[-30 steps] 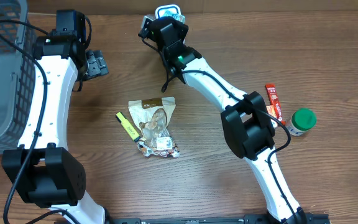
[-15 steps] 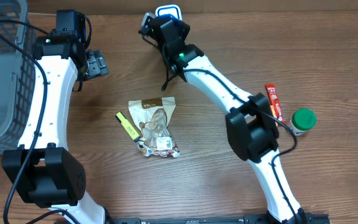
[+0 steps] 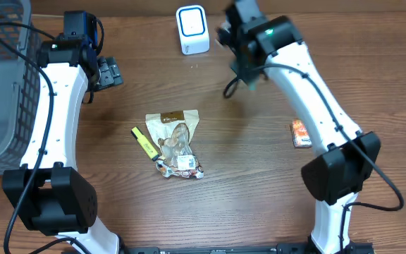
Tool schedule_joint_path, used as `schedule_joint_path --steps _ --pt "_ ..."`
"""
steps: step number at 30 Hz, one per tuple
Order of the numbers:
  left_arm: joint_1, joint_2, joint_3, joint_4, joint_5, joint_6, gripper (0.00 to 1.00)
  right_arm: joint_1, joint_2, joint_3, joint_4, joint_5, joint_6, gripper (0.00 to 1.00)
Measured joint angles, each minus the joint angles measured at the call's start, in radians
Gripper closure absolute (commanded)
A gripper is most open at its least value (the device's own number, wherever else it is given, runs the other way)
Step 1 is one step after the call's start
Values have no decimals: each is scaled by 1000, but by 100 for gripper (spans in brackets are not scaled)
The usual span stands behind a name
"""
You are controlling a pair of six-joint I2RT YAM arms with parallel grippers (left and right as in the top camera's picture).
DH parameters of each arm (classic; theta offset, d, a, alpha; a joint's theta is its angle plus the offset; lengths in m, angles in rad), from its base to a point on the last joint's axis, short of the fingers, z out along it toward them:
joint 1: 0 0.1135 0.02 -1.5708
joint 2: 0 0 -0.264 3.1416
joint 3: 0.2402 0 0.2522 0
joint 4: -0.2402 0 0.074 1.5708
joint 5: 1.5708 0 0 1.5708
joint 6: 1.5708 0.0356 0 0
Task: Scan the item barcode
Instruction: 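Carry the teal packet right and set it down near the orange packet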
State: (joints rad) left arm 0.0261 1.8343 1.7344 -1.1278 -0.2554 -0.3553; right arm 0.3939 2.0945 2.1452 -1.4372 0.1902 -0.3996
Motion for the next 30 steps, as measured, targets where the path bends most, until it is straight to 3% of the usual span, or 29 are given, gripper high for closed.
schedule_joint_path --steps 8,15,16,18,20,24,30 --pt "0 0 0 -1 0 0 0 -166 6 -122 -120 -260 31 96" --pt "0 0 0 -2 0 0 0 -250 9 -373 49 -317 33 94" --pt "0 0 0 0 0 0 0 -251 9 -386 59 -317 33 91" --pt "0 0 0 -2 0 0 0 -256 9 -429 109 -314 35 65" --pt "0 0 0 -1 0 0 0 -257 9 -458 146 -298 34 49" --pt "0 0 0 -2 0 0 0 -257 9 -471 209 -263 60 49" --pt "0 0 0 -1 0 0 0 -252 9 -470 319 -263 387 51"
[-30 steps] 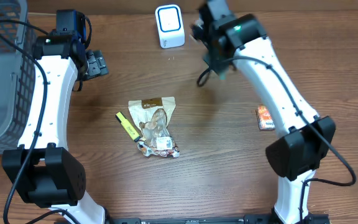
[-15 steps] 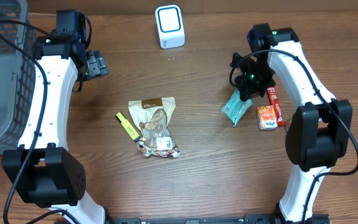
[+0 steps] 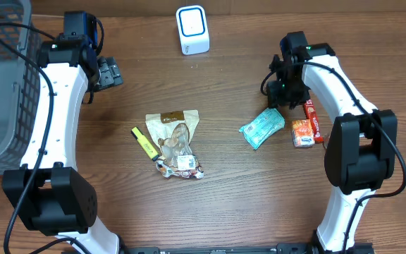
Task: Scan the item barcode
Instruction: 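Carry the teal packet right and set it down near the orange packet, then raise the right gripper and move it left over the PanTree bag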
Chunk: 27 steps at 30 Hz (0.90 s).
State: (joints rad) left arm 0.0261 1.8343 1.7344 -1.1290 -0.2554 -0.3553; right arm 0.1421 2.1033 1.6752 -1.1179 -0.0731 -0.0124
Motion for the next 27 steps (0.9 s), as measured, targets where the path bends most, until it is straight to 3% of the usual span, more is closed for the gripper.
schedule_joint_path --steps 5,12,19,27 --pt "0 0 0 0 0 0 0 60 0 0 63 -58 170 65" --pt "0 0 0 0 0 0 0 242 0 -10 110 77 426 66" --pt "0 0 0 0 0 0 0 283 0 -138 180 134 490 64" --pt "0 0 0 0 0 0 0 266 0 -178 63 157 500 62"
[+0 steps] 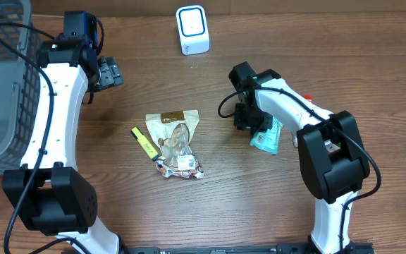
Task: Scan the item barcode
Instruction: 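Raise the right gripper and move it left over the PanTree bag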
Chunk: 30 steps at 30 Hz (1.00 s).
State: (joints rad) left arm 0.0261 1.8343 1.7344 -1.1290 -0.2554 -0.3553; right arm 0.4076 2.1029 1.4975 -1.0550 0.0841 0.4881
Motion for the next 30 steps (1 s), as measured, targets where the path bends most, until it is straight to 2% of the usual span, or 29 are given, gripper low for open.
schedule_joint_path --steps 9,14,20,30 --pt "0 0 0 0 0 0 0 -6 -21 0 -53 -3 5 55" --pt "0 0 0 0 0 0 0 -8 -230 36 -168 -99 -10 49" --pt "0 0 0 0 0 0 0 -8 -505 93 -219 -137 -17 45" --pt "0 0 0 0 0 0 0 -8 -518 94 -214 -140 -17 43"
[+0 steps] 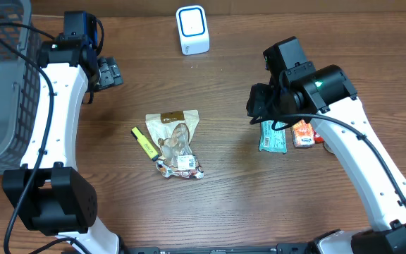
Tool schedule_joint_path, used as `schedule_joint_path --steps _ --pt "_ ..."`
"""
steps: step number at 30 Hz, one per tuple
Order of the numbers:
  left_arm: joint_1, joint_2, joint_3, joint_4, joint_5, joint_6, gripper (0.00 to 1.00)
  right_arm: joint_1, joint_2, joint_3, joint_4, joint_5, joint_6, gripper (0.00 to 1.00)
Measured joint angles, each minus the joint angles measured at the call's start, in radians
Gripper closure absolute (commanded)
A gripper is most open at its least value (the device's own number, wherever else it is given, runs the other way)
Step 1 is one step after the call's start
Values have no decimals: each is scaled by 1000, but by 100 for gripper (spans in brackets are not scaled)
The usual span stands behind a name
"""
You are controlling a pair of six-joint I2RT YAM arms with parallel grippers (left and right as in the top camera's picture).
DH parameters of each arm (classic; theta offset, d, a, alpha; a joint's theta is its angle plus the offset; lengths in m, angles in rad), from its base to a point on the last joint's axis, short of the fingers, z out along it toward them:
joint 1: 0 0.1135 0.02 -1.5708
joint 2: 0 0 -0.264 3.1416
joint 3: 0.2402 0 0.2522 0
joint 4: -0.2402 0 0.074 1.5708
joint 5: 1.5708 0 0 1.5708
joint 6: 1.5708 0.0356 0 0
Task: Scan the item barcode
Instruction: 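Raise the right gripper and move it left over the PanTree bag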
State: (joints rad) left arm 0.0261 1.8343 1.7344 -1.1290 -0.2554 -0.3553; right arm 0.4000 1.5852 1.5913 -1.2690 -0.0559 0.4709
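Note:
The white scanner (192, 29) with its blue-ringed face stands at the back edge of the table. A teal packet (273, 137) lies flat at the right, lengthwise toward me, beside an orange packet (302, 133). My right gripper (258, 107) hangs over the teal packet's far end, raised off the table. The arm's dark body hides how its jaws stand, and I cannot tell whether it touches the packet. My left gripper (113, 73) is at the back left, open and holding nothing.
A heap of clear and brown snack bags (177, 143) lies in the middle, with a yellow stick (144, 142) on its left. A red item (318, 138) peeks out behind the orange packet. A grey wire basket fills the far left.
The right gripper has gone from low on the teal packet's left side to higher up and slightly right. The packet has turned from slanted to straight and now lies against the orange packet. The left arm is unchanged.
At first the right gripper was up by the scanner and no teal packet lay on the table. Then the packet lay slanted left of the orange one, with the gripper behind it. Then the gripper was down at the packet. Now the packet lies straightened and the gripper is raised.

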Motion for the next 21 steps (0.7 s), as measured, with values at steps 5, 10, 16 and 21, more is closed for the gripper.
schedule_joint_path --steps 5,10,16,21 --pt "0 0 0 0 0 0 0 0 0 0 -5 0 0 40" --pt "0 0 0 0 0 0 0 0 0 0 -4 0 0 39" --pt "0 0 0 0 0 0 0 0 0 0 29 0 0 39" --pt "0 0 0 0 0 0 0 2 2 0 73 -12 0 39"
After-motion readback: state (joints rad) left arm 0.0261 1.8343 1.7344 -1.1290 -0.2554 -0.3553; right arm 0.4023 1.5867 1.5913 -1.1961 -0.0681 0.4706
